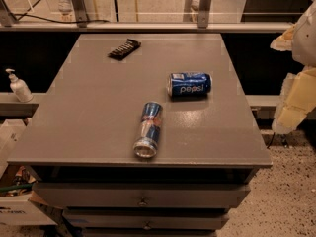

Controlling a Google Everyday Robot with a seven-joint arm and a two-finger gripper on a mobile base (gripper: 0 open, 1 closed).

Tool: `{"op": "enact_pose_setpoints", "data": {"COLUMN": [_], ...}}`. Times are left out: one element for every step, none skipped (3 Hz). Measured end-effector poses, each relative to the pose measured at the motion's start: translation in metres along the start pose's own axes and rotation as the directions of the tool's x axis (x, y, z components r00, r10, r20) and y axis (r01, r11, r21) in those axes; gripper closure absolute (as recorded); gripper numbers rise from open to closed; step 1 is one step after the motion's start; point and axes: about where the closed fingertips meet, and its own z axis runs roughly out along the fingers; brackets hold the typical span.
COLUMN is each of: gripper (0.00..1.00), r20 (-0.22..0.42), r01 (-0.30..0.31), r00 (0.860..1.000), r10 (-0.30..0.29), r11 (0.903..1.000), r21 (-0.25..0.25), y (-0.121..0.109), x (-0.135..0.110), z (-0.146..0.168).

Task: Pick redbull can

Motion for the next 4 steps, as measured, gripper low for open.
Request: {"op": "enact_pose_setpoints", "data": {"gripper": [0.0,0.0,0.0,0.0], "r20": [0.0,0.002,0.063,0.16], "r01": [0.0,0.004,0.136,0.307], "r00": [1.0,1.0,0.989,0.937], "r10": [0.0,-0.004,-0.137,-0.309], "r11": [1.0,1.0,0.9905,0.9509], "r21": [0.0,0.001,0.022,0.041], "y": [0.0,0.0,-0.007,-0.017], "x": [0.0,-0.001,-0.021,-0.051], "z": [0.0,0.0,0.017,0.04]}}
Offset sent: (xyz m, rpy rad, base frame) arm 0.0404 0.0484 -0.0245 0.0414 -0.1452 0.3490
